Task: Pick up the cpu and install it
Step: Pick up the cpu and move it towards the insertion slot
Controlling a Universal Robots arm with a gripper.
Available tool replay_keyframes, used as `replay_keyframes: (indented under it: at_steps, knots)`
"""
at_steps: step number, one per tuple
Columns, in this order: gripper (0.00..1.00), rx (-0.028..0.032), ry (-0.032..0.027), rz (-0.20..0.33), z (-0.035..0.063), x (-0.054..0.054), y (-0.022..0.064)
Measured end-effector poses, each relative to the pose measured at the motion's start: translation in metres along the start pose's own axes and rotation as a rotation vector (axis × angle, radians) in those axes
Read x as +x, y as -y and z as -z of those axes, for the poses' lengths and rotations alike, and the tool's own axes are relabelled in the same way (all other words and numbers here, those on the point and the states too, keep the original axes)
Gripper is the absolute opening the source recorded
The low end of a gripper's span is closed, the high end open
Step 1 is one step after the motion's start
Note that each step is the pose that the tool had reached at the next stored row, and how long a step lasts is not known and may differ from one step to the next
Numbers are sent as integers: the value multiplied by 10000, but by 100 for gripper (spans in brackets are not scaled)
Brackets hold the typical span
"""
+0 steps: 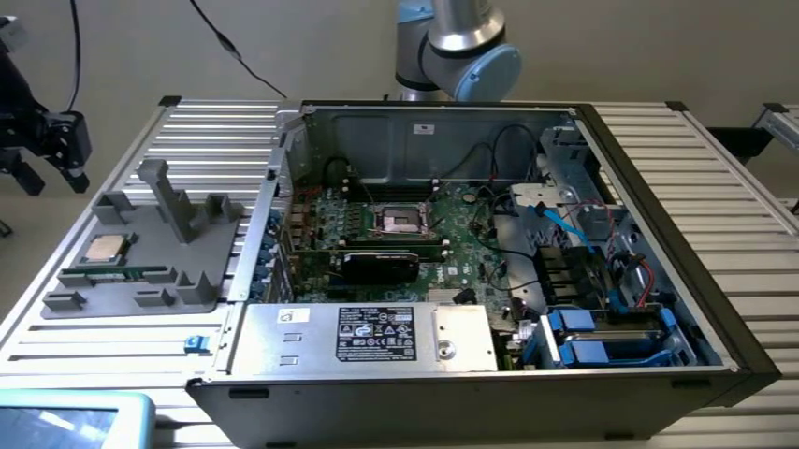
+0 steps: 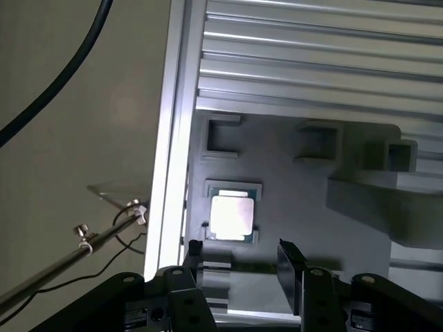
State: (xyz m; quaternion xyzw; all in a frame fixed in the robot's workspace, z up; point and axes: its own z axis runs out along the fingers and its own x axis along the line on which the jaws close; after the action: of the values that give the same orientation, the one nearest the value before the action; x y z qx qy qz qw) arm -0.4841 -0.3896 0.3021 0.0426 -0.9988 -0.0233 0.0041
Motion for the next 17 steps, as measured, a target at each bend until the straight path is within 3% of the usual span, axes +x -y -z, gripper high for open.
replay_keyframes:
  at_steps: [17]
  knots:
    - [55,0,-1,1,-309,-47,21]
